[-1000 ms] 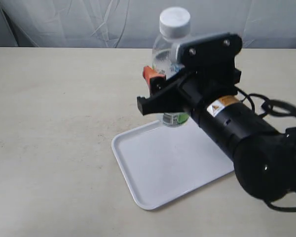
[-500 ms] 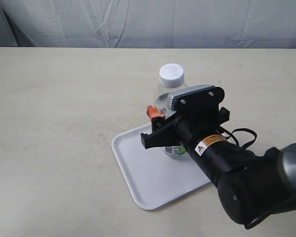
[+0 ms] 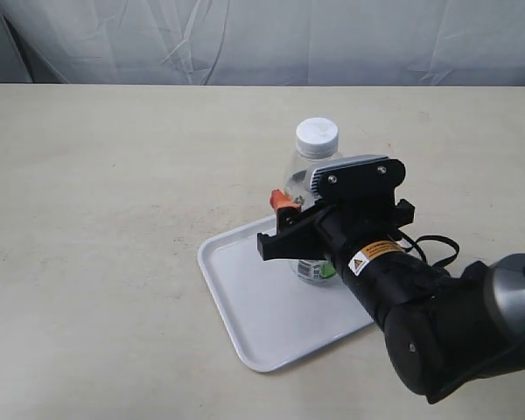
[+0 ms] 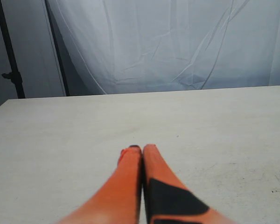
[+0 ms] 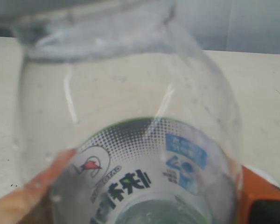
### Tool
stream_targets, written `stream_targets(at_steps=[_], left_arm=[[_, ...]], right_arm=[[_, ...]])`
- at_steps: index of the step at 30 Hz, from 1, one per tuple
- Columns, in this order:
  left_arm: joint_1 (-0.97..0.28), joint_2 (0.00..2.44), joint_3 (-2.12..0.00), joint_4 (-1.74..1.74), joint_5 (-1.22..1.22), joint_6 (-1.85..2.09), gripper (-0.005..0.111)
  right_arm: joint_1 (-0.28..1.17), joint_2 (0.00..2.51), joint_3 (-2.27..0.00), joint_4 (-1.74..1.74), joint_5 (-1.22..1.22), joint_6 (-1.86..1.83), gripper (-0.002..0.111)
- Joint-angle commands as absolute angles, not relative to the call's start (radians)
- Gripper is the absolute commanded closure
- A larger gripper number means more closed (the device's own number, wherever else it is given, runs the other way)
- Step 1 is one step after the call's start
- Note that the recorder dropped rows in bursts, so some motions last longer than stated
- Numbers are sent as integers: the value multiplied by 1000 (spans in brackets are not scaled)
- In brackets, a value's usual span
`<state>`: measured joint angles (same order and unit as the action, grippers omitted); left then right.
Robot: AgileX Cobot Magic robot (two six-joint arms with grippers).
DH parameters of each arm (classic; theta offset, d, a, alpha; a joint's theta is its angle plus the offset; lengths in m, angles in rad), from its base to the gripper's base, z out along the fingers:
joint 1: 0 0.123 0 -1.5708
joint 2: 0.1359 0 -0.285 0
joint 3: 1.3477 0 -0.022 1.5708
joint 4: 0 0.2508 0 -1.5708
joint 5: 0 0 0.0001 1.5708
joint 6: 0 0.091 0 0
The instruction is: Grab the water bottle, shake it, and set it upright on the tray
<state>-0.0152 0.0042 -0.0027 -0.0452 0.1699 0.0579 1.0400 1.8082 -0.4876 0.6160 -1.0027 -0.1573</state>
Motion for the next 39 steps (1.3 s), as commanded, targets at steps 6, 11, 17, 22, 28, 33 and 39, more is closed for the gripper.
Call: stream_targets(at_steps=[6, 11, 17, 22, 28, 33, 39], left_arm=[[-22, 0, 0, -42, 156, 55, 105], [-22, 0, 0, -42, 156, 55, 105], [-22, 0, 0, -42, 156, 55, 105], [-22, 0, 0, -42, 156, 55, 105], [-22, 0, 0, -42, 156, 55, 105], [-22, 0, 0, -42, 156, 55, 105], [-22, 0, 0, -42, 158, 55, 105]], right_arm=[[1035, 1807, -486, 612, -980, -156, 103], [1035, 1807, -486, 601, -980, -128, 55], [1035, 1807, -486, 597, -980, -128, 25], [1037, 1791, -486, 594, -982, -128, 25], [1037, 1720, -486, 593, -980, -129, 25], [1037, 1655, -486, 605, -980, -164, 25], [1037, 1592, -486, 645, -999, -291, 25]])
